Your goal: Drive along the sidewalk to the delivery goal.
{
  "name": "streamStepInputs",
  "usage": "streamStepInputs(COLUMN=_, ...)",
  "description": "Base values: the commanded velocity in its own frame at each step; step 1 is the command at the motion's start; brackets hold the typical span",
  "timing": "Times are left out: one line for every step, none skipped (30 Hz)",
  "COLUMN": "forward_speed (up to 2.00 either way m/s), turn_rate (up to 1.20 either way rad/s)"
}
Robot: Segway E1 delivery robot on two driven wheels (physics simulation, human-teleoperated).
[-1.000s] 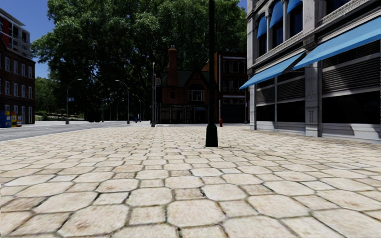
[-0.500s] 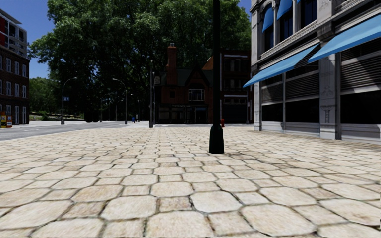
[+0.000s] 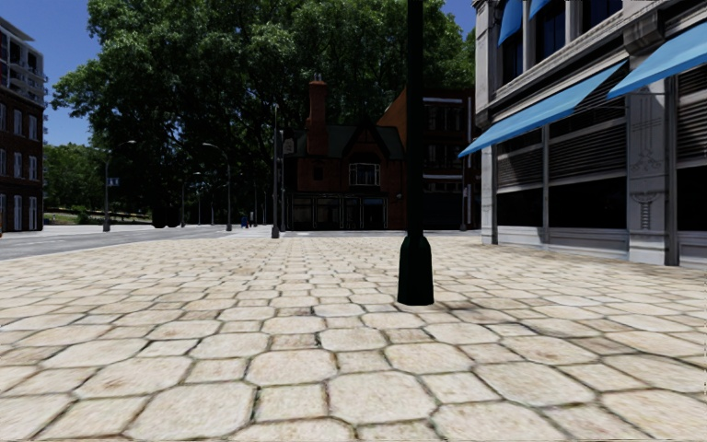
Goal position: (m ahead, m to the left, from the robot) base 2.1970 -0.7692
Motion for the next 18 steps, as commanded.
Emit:
streamStepInputs(forward_speed=2.0, turn_rate=0.0)
streamStepInputs(forward_speed=2.0, turn_rate=0.0)
streamStepInputs(forward_speed=2.0, turn_rate=0.0)
streamStepInputs(forward_speed=2.0, turn_rate=0.0)
streamStepInputs(forward_speed=2.0, turn_rate=0.0)
streamStepInputs(forward_speed=2.0, turn_rate=0.0)
streamStepInputs(forward_speed=2.0, turn_rate=0.0)
streamStepInputs(forward_speed=2.0, turn_rate=0.0)
streamStepInputs(forward_speed=2.0, turn_rate=0.0)
streamStepInputs(forward_speed=2.0, turn_rate=0.0)
streamStepInputs(forward_speed=2.0, turn_rate=0.0)
streamStepInputs(forward_speed=2.0, turn_rate=0.0)
streamStepInputs(forward_speed=2.0, turn_rate=0.0)
streamStepInputs(forward_speed=2.0, turn_rate=0.0)
streamStepInputs(forward_speed=2.0, turn_rate=0.0)
streamStepInputs(forward_speed=2.0, turn_rate=0.0)
streamStepInputs(forward_speed=2.0, turn_rate=0.0)
streamStepInputs(forward_speed=2.0, turn_rate=0.0)
